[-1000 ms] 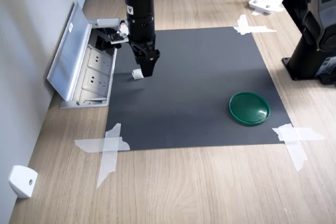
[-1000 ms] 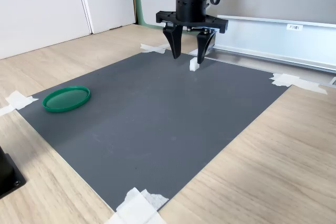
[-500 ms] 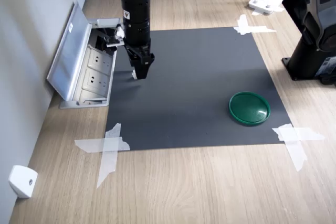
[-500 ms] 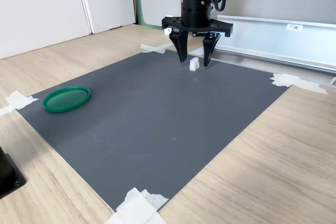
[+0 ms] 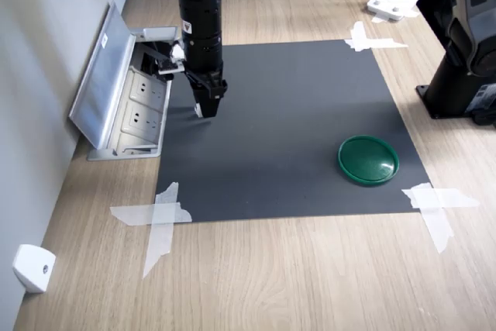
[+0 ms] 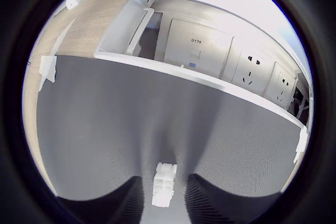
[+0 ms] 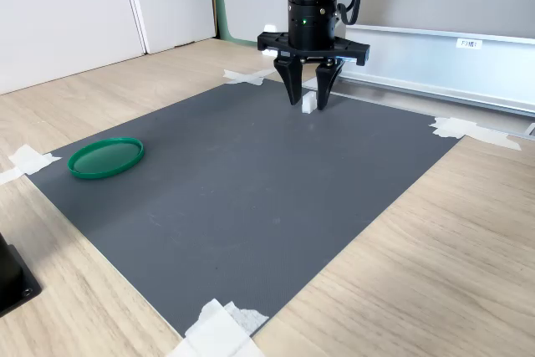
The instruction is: Grasp a white terminal and put it on the green lid.
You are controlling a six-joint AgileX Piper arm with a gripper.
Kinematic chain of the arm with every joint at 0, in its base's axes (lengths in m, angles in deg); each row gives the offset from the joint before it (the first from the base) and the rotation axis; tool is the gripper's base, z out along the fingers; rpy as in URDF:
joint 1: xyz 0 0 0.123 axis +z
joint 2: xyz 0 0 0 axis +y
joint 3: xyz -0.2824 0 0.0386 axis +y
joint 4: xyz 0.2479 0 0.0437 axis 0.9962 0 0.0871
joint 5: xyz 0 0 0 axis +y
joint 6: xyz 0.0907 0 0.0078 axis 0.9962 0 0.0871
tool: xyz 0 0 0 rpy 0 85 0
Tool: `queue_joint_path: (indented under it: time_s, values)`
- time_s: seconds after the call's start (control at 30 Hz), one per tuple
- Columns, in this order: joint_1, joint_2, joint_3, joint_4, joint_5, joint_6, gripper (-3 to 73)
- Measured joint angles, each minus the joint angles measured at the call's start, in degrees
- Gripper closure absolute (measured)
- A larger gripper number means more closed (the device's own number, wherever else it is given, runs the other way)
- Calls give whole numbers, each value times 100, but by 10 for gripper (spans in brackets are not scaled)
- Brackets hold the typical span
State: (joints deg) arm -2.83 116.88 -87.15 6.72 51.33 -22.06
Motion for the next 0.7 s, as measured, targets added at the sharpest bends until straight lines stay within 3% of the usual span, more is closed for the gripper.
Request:
queue_joint_path:
  time_s: [0.17, 0.23, 0.7]
  values:
    - [0, 4, 0, 0, -3, 0, 572]
    - [20, 4, -5, -7, 38, -8, 605]
    - [494, -1232, 224, 201, 832, -503, 606]
